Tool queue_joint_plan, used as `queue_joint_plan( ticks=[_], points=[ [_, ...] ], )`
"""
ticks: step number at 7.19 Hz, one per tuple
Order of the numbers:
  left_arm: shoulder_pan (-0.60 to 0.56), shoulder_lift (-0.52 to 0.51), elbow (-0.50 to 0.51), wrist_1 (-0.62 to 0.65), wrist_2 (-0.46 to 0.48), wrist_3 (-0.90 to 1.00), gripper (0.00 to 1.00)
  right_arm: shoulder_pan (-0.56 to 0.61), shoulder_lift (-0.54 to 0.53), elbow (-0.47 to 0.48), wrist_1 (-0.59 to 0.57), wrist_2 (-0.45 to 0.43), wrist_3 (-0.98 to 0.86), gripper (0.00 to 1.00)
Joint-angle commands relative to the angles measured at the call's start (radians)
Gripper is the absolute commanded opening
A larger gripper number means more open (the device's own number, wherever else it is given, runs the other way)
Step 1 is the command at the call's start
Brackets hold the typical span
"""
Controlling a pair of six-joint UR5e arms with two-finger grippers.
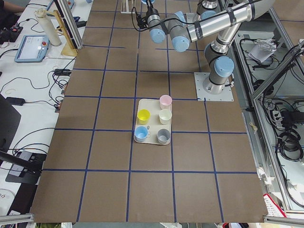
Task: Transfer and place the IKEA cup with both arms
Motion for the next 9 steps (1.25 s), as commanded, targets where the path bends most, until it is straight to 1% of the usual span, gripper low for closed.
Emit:
queue_joint_plan(
  ticks=[1,2,3,4,5,6,7,8,9],
  points=[
    [0.003,0.006,-0.001,0.0,0.0,-0.001,0.0,0.0,0.0,-0.006,-0.017,-0.006,0.131,1.0],
    [0.003,0.007,0.001,0.0,0.001,-0.002,0.0,0.002,0.002,-0.015,-0.038,-0.016,0.147,1.0],
    [0.004,0.007,0.001,0.0,0.001,-0.002,0.0,-0.008,0.006,-0.021,-0.07,-0.073,0.159,1.0],
    [0.006,0.007,0.001,0.0,0.006,-0.002,0.0,-0.024,0.005,-0.039,-0.095,-0.119,0.217,1.0],
    [0.007,0.007,0.002,0.0,0.011,-0.002,0.0,-0.043,0.006,-0.055,-0.113,-0.128,0.241,1.0],
    [0.014,0.01,0.005,-0.001,0.017,-0.002,0.0,-0.075,0.006,-0.062,-0.113,-0.16,0.242,1.0],
    [0.024,0.016,0.007,-0.001,0.049,-0.002,0.0,-0.109,0.003,-0.062,-0.112,-0.2,0.245,1.0],
    [0.056,0.016,0.007,0.035,0.178,-0.001,0.0,-0.118,-0.003,-0.082,-0.164,-0.337,0.252,1.0],
    [0.108,0.016,0.005,0.064,0.293,-0.001,0.0,-0.117,-0.009,-0.09,-0.234,-0.472,0.358,1.0]
  ],
)
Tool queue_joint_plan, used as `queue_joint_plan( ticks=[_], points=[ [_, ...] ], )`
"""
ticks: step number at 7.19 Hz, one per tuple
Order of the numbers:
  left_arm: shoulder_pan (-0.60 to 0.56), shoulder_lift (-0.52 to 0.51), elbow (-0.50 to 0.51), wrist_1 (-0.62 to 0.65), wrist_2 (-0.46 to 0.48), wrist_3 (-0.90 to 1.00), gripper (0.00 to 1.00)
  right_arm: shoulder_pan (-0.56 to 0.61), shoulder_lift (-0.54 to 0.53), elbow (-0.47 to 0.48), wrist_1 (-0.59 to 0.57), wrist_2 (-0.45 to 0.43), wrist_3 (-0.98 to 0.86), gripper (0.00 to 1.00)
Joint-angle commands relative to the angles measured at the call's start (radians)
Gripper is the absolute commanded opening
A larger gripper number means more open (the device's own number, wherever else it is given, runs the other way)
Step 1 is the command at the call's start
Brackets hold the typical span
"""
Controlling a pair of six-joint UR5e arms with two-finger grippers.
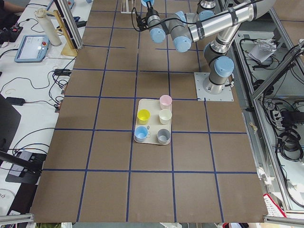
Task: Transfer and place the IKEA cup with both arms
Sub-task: 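Open the right gripper and withdraw it while the left gripper holds the cup, then carry the cup with the left gripper down onto the white tray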
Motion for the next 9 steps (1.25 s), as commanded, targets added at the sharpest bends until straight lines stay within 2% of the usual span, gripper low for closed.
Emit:
queue_joint_plan(
  ticks=[1,2,4,5,6,7,8,9],
  points=[
    [0.108,0.001,0.002,0.035,0.258,0.02,0.0,-0.004,-0.01,-0.013,-0.157,-0.276,0.18,1.0],
    [0.171,-0.001,0.002,0.051,0.419,0.099,0.0,0.005,-0.004,-0.003,-0.223,-0.442,0.19,1.0],
    [0.327,-0.007,0.013,0.103,0.703,0.225,0.0,0.036,-0.001,-0.002,-0.248,-0.645,0.208,1.0],
    [0.377,-0.023,0.012,0.215,0.877,0.279,0.0,0.077,-0.001,-0.002,-0.247,-0.792,0.227,1.0],
    [0.404,-0.031,0.013,0.289,1.01,0.337,0.0,0.109,0.001,0.0,-0.248,-0.854,0.254,1.0],
    [0.414,-0.05,0.007,0.367,1.12,0.426,0.0,0.113,-0.002,0.001,-0.247,-0.867,0.276,1.0],
    [0.426,-0.083,0.004,0.462,1.232,0.527,0.0,0.122,-0.004,0.003,-0.244,-0.945,0.292,1.0],
    [0.454,-0.118,0.013,0.513,1.251,0.618,0.0,0.149,-0.005,0.013,-0.248,-0.985,0.299,1.0]
  ],
)
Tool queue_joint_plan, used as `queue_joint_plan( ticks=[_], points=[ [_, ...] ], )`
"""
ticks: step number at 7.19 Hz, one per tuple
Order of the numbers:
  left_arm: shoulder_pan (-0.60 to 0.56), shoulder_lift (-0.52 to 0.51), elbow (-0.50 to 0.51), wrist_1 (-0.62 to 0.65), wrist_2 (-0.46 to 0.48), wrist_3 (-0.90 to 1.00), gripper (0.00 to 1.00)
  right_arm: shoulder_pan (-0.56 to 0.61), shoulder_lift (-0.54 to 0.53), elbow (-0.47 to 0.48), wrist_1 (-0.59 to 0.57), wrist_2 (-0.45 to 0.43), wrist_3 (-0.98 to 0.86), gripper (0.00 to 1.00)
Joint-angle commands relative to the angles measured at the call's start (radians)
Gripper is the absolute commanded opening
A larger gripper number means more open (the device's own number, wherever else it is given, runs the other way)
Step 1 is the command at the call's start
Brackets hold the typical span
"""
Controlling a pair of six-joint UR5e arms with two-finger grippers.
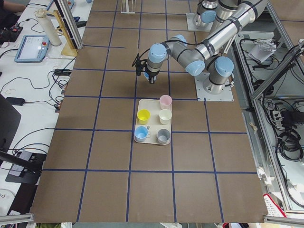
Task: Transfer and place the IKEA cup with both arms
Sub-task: 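Carry the cup with the left gripper down onto the white tray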
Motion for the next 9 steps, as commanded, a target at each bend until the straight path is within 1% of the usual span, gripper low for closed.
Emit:
queue_joint_plan(
  ticks=[1,2,3,4,5,8,9],
  points=[
    [0.063,-0.089,0.003,0.148,0.066,0.176,0.0,0.031,-0.005,0.01,-0.021,-0.046,0.007,1.0],
    [0.077,-0.118,0.005,0.214,0.066,0.204,0.0,0.031,-0.005,0.012,-0.05,-0.059,0.003,1.0],
    [0.087,-0.151,0.006,0.252,0.066,0.248,0.0,0.031,0.012,0.013,-0.056,-0.046,0.012,1.0],
    [0.087,-0.175,0.034,0.254,0.066,0.238,0.0,0.031,0.006,0.012,-0.045,-0.062,0.003,1.0],
    [0.087,-0.191,0.049,0.248,0.059,0.238,0.0,0.031,-0.006,0.007,-0.053,-0.047,0.012,1.0],
    [0.081,-0.235,0.049,0.256,0.052,0.221,0.0,0.022,-0.01,-0.005,-0.047,-0.045,0.012,1.0],
    [0.082,-0.25,0.051,0.257,0.057,0.23,0.0,0.026,-0.016,-0.005,-0.036,-0.031,0.012,1.0]
  ],
)
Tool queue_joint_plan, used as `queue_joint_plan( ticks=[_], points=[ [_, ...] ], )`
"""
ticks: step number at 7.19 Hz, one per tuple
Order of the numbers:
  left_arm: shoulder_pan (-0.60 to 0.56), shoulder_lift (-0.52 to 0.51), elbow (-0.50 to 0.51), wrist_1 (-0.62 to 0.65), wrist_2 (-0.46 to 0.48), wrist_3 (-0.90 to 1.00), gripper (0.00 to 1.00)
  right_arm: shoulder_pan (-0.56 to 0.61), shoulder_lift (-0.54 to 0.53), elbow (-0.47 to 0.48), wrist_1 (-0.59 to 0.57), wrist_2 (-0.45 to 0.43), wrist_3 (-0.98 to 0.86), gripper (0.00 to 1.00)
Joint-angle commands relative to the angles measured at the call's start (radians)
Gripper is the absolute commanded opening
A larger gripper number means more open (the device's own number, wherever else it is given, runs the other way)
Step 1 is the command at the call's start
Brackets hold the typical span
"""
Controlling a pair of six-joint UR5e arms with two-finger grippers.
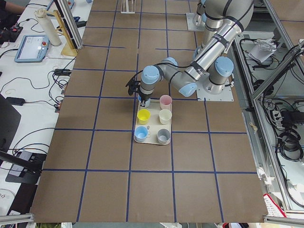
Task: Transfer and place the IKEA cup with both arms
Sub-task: 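Set the cup upright on the tray and open the left gripper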
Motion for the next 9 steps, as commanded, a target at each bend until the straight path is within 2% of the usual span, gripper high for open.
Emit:
queue_joint_plan(
  ticks=[1,2,3,4,6,7,8,9],
  points=[
    [-0.001,-0.024,0.0,0.003,0.003,0.001,0.0,0.002,-0.006,-0.003,0.008,0.014,0.0,1.0],
    [-0.002,-0.026,-0.003,0.003,0.008,-0.001,0.22,0.004,-0.006,-0.002,0.008,0.017,0.0,1.0],
    [-0.002,-0.026,-0.001,0.001,0.005,-0.004,0.86,0.004,-0.006,-0.002,0.008,0.014,0.0,1.0],
    [-0.002,-0.02,0.002,-0.008,0.008,-0.015,0.98,0.002,-0.006,-0.002,0.008,0.015,0.0,1.0],
    [-0.03,0.005,0.029,-0.02,0.005,-0.115,1.0,0.002,-0.006,-0.002,0.008,0.017,0.0,1.0],
    [-0.079,0.032,0.098,-0.136,0.014,-0.178,1.0,0.004,-0.006,-0.002,0.007,0.017,0.0,1.0],
    [-0.147,0.064,0.203,-0.306,0.029,-0.29,1.0,0.004,-0.006,-0.002,0.008,0.016,0.0,1.0],
    [-0.25,0.092,0.283,-0.401,0.083,-0.415,1.0,0.004,-0.008,0.0,0.008,0.015,0.0,1.0]
  ],
)
